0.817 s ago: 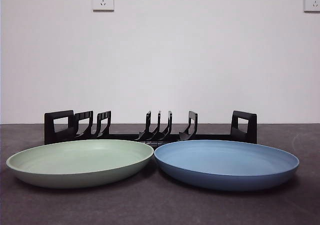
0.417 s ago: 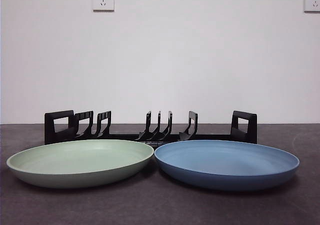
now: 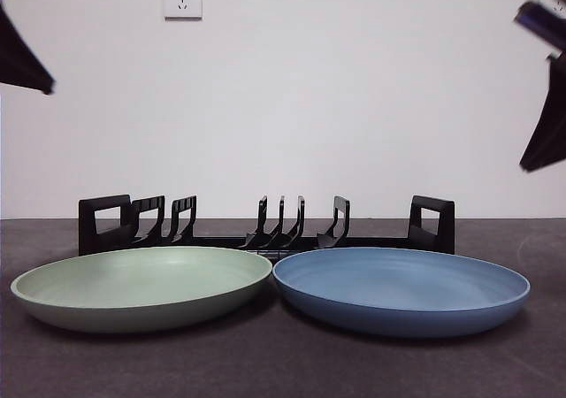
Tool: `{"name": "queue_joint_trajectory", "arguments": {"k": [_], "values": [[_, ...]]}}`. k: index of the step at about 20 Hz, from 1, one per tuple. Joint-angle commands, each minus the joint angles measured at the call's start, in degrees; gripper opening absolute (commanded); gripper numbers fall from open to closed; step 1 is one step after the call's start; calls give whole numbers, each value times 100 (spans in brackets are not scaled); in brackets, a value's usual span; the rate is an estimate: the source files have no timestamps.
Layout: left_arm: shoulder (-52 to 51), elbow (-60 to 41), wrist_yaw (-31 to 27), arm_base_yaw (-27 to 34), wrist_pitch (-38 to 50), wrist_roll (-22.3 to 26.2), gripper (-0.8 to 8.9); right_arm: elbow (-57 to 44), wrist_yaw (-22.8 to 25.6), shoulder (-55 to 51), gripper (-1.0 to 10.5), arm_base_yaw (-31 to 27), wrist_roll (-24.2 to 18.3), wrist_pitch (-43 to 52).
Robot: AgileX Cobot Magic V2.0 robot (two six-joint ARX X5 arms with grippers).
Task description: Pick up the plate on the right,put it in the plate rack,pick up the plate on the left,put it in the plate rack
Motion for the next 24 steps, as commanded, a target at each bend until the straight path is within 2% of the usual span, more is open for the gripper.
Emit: {"name": "queue_joint_trajectory", "arguments": {"k": [1, 2, 3, 9, 14, 16, 20, 21, 22, 24], "values": [[393, 190, 208, -48, -46, 87, 162, 59, -28, 291, 166, 0, -173, 2], [540, 260, 201, -96, -39, 85, 267, 66, -24, 400, 224, 0, -240, 2], [636, 315, 190, -151, -37, 83, 316, 66, -17, 490, 225, 0, -289, 2], [717, 437, 107, -1014, 140, 85, 315, 68, -17, 1141, 219, 46, -291, 199], [717, 699, -566, -2013, 50, 109, 315, 70, -20, 1836, 215, 236, -284, 535], [717, 769, -793, -2334, 48, 227, 315, 85, -7, 2105, 151, 332, -284, 649], [717, 772, -1130, -2684, -44, 247, 314, 103, 149, 2608, 149, 350, -267, 654], [717, 772, -1209, -2723, -68, 247, 314, 103, 162, 2680, 110, 348, -264, 654], [717, 772, -1226, -2750, -103, 284, 314, 103, 184, 2695, 1, 350, -262, 645], [717, 772, -1233, -2774, -177, 321, 314, 103, 293, 2658, -12, 350, -221, 645]]}}
